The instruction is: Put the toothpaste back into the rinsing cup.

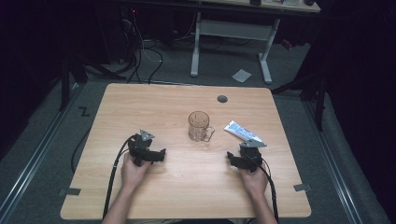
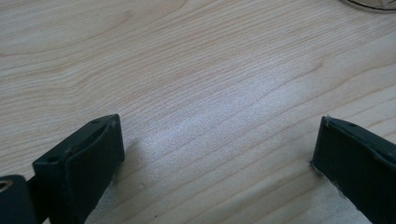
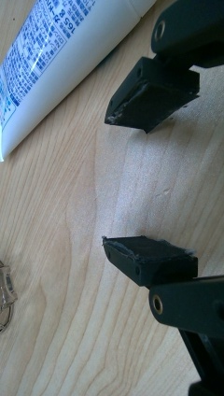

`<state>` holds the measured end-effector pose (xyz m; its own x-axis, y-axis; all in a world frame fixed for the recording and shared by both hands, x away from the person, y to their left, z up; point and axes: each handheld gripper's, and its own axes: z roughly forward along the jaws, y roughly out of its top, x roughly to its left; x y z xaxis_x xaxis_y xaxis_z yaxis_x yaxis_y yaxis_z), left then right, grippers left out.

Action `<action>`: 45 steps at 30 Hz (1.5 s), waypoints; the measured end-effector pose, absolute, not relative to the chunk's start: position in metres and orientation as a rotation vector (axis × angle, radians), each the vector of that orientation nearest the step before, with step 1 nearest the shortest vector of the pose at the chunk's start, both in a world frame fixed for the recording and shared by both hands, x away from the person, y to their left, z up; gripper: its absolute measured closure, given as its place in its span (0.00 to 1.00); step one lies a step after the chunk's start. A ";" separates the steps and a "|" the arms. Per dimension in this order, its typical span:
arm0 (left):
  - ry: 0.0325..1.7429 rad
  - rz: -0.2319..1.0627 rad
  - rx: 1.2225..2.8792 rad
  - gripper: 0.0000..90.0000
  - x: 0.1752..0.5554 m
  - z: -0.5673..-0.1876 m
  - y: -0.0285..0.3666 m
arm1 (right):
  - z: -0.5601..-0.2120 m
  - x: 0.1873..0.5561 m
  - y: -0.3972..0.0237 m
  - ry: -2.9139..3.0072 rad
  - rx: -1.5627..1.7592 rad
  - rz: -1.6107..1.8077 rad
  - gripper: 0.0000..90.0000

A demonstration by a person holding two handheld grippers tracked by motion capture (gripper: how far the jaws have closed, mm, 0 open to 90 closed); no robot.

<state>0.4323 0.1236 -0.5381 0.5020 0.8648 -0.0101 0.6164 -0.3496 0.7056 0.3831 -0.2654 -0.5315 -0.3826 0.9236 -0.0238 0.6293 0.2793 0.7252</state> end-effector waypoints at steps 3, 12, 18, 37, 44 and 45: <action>1.209 0.487 2.089 0.03 0.432 -0.538 0.124 | -0.531 0.383 -0.265 2.110 1.397 0.888 0.38; 1.209 0.487 2.090 0.03 0.432 -0.538 0.124 | -0.531 0.383 -0.266 2.113 1.397 0.890 0.38; 1.208 0.487 2.091 0.03 0.432 -0.538 0.124 | -0.532 0.384 -0.266 2.113 1.398 0.891 0.38; 1.207 0.486 2.090 0.03 0.433 -0.538 0.124 | -0.527 0.379 -0.271 2.077 1.459 0.857 0.40; 1.208 0.486 2.089 0.03 0.433 -0.538 0.124 | -0.526 0.375 -0.277 2.056 1.474 0.888 0.43; 1.208 0.486 2.089 0.03 0.433 -0.538 0.124 | -0.526 0.374 -0.278 2.053 1.476 0.892 0.44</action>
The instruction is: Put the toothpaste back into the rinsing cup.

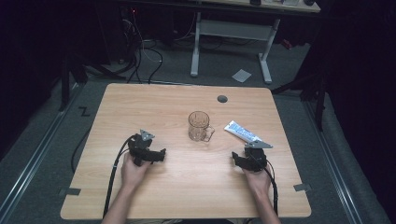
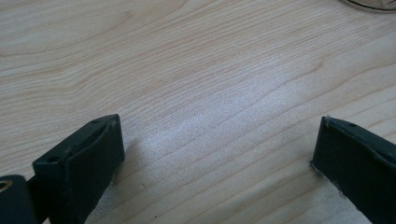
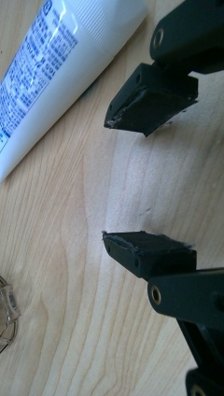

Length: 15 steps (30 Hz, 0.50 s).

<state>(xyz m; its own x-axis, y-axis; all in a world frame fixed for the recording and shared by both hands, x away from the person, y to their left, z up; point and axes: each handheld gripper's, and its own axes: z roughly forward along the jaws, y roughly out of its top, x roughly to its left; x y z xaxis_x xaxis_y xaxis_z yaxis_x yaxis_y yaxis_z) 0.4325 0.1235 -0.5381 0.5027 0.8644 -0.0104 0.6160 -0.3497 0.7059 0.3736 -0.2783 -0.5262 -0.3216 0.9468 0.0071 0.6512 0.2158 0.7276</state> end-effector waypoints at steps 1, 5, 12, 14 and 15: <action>1.208 0.486 2.089 0.03 0.433 -0.538 0.124 | -0.526 0.372 -0.280 2.046 1.480 0.896 0.45; 1.208 0.486 2.089 0.03 0.433 -0.538 0.124 | -0.525 0.367 -0.286 2.026 1.493 0.921 0.47; 1.208 0.487 2.089 0.03 0.433 -0.538 0.124 | -0.521 0.363 -0.291 2.011 1.490 0.941 0.49; 1.208 0.487 2.089 0.03 0.433 -0.538 0.124 | -0.520 0.362 -0.291 2.012 1.490 0.943 0.49; 1.208 0.486 2.090 0.03 0.433 -0.538 0.124 | -0.520 0.362 -0.291 2.010 1.495 0.945 0.49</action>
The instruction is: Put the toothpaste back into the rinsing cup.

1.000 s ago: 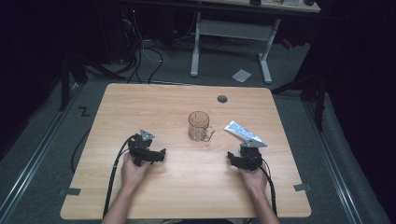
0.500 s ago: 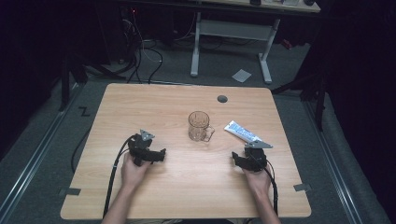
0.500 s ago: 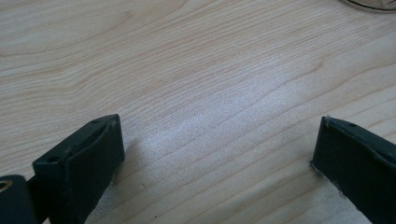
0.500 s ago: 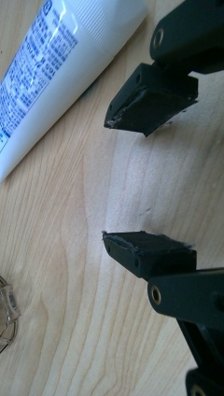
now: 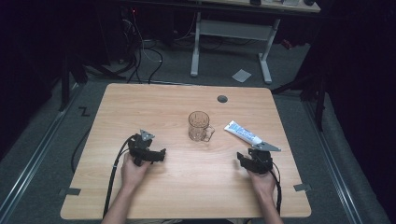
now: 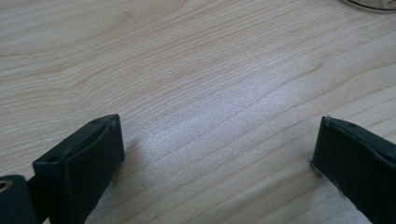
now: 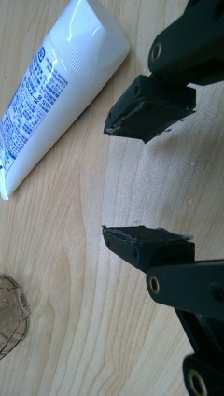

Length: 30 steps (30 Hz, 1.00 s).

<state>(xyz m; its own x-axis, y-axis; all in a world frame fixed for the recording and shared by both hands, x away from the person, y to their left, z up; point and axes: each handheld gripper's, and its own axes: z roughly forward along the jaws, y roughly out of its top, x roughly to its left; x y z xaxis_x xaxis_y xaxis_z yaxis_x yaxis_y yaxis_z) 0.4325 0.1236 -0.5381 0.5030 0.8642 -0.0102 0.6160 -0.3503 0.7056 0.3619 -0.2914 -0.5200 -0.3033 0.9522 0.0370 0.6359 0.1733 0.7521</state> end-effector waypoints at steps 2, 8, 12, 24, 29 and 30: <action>1.208 0.487 2.089 0.03 0.433 -0.538 0.124 | -0.519 0.361 -0.292 2.007 1.490 0.953 0.50; 1.208 0.487 2.089 0.03 0.433 -0.538 0.124 | -0.514 0.358 -0.297 1.995 1.487 0.992 0.53; 1.208 0.486 2.090 0.03 0.433 -0.538 0.124 | -0.513 0.357 -0.300 1.986 1.499 1.011 0.53; 1.208 0.487 2.089 0.03 0.433 -0.538 0.124 | -0.509 0.354 -0.311 1.947 1.517 1.043 0.53; 1.208 0.486 2.090 0.03 0.433 -0.538 0.124 | -0.507 0.352 -0.317 1.928 1.519 1.054 0.53; 1.208 0.487 2.089 0.03 0.433 -0.538 0.124 | -0.506 0.351 -0.318 1.923 1.524 1.055 0.53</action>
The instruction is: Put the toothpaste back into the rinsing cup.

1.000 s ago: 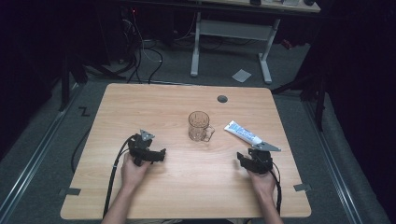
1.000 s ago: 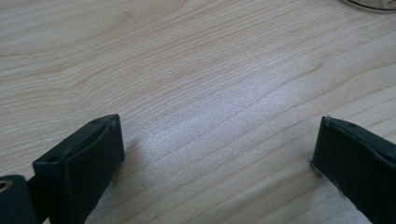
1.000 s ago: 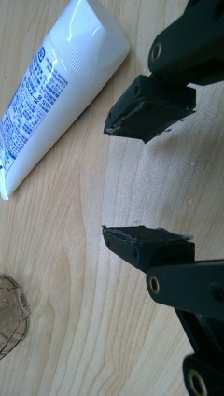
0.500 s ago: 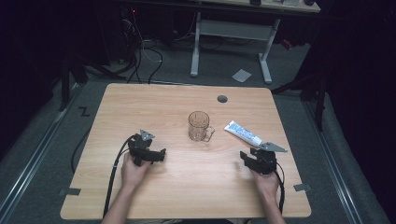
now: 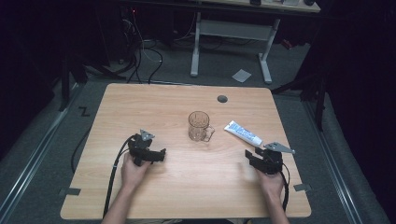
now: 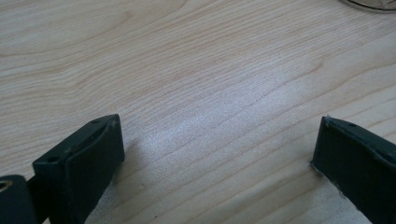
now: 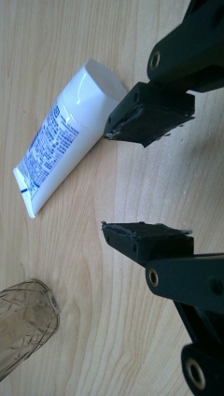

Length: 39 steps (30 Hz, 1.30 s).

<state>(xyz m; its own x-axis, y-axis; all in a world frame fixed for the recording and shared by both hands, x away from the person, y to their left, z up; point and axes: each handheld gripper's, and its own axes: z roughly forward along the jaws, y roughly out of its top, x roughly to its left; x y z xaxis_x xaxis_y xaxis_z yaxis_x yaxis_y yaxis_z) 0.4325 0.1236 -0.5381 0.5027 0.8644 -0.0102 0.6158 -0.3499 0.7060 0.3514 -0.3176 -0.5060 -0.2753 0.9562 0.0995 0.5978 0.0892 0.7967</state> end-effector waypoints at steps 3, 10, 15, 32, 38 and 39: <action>1.208 0.486 2.089 0.03 0.433 -0.538 0.124 | -0.505 0.351 -0.320 1.912 1.530 1.065 0.53; 1.208 0.486 2.089 0.03 0.433 -0.538 0.124 | -0.504 0.350 -0.326 1.887 1.550 1.085 0.51; 1.208 0.487 2.090 0.03 0.433 -0.538 0.124 | -0.503 0.351 -0.329 1.869 1.568 1.102 0.50; 1.208 0.486 2.090 0.03 0.432 -0.538 0.124 | -0.494 0.360 -0.336 1.812 1.545 1.090 0.46; 1.208 0.486 2.089 0.03 0.432 -0.538 0.124 | -0.489 0.369 -0.338 1.829 1.555 1.073 0.44; 1.208 0.486 2.089 0.03 0.432 -0.538 0.124 | -0.489 0.369 -0.338 1.829 1.555 1.073 0.44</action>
<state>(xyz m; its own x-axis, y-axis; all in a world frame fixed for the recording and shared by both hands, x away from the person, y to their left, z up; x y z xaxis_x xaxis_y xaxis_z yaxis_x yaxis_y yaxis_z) 0.4319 0.1239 -0.5378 0.5022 0.8647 -0.0107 0.6163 -0.3493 0.7058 0.3687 -0.3381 -0.4890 -0.2169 0.9698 0.1112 0.5700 0.0334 0.8210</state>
